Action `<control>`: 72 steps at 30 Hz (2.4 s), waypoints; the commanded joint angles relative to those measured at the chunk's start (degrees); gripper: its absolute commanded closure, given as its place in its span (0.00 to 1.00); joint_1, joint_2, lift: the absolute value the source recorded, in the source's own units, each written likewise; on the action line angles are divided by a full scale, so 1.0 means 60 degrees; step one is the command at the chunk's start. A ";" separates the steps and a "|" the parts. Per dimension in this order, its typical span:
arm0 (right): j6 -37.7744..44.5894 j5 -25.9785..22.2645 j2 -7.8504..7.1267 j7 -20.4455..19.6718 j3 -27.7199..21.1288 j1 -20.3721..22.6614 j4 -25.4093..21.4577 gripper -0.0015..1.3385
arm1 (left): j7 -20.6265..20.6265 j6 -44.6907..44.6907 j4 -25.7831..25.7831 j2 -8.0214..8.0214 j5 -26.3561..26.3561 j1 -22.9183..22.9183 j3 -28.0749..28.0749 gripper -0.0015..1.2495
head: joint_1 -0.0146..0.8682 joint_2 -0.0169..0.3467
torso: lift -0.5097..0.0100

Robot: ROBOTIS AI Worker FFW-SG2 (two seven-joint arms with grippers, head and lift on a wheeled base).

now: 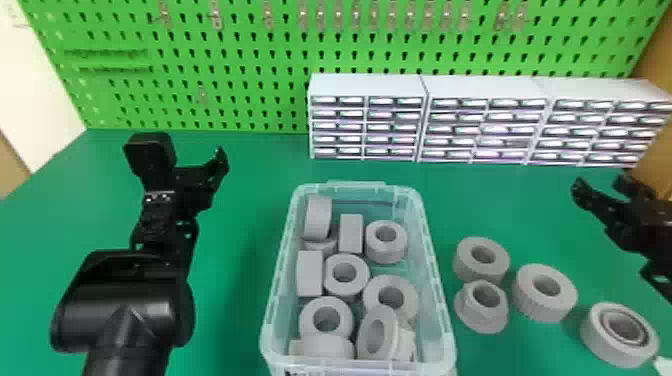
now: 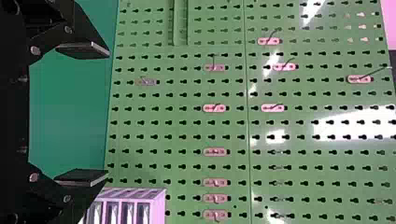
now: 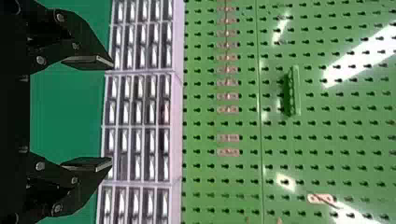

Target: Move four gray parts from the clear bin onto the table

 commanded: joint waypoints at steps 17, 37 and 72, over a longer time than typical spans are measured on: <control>0.0856 0.0441 -0.0031 -0.0004 0.0757 -0.0422 -0.0350 0.39 | -0.0282 -0.0494 0.0155 -0.0024 0.0843 -0.0067 -0.0116 0.28 | 0.80 0.24 | 0.88; 0.1076 0.1115 0.0350 -0.0004 0.1973 -0.0950 -0.0276 0.39 | -0.0340 -0.0860 0.0404 -0.0024 0.0887 -0.0126 -0.0467 0.28 | 0.80 0.24 | 0.88; 0.1120 0.1086 0.0453 -0.0004 0.1856 -0.1038 -0.0276 0.39 | -0.0443 -0.1197 0.0844 -0.0024 0.0901 -0.0038 -0.0731 0.28 | 0.80 0.24 | 0.88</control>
